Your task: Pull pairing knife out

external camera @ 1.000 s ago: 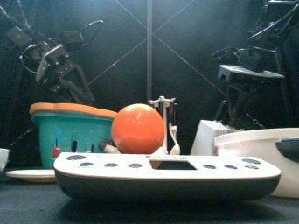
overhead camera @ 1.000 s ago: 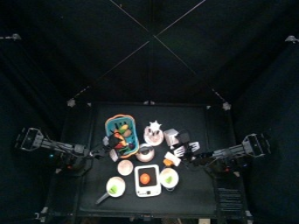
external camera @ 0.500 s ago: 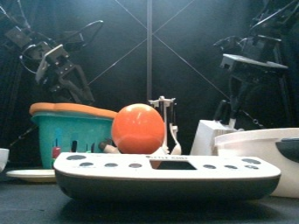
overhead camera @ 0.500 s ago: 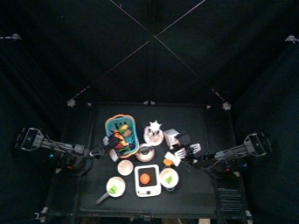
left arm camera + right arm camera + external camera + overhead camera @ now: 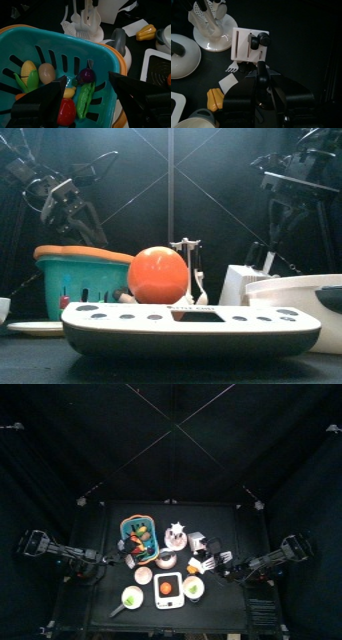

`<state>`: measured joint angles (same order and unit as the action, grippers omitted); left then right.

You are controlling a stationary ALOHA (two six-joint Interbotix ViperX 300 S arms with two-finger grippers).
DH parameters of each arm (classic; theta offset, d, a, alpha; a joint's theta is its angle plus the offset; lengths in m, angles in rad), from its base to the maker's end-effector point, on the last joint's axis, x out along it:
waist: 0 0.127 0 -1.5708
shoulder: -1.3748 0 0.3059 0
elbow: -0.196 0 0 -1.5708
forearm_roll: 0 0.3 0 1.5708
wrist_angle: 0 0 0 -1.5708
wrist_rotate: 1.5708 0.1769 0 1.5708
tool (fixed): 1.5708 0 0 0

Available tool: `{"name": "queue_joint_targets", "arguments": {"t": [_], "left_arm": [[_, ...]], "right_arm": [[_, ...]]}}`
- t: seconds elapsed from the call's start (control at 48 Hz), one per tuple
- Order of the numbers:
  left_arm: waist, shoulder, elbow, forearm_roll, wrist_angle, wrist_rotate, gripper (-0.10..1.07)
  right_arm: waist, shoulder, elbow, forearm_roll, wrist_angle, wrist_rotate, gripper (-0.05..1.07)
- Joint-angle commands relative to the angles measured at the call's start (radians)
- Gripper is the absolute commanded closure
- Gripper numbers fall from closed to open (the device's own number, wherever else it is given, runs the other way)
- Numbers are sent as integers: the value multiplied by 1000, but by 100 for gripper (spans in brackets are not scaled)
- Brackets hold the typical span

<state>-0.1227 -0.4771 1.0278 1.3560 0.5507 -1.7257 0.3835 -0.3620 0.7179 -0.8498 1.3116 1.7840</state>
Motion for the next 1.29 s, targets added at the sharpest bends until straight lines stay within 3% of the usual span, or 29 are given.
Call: {"name": "queue_joint_targets", "arguments": {"t": [0.0, 0.729, 1.271], "left_arm": [[3, -2, -15, 3, 0, 0, -2], [3, -2, -17, 3, 0, 0, -2], [3, -2, -18, 2, 0, 0, -2]], "right_arm": [[23, -25, -38, -8, 18, 2, 45], [163, -29, -110, -11, 123, 3, 45], [170, -23, -106, -15, 120, 6, 45]]}}
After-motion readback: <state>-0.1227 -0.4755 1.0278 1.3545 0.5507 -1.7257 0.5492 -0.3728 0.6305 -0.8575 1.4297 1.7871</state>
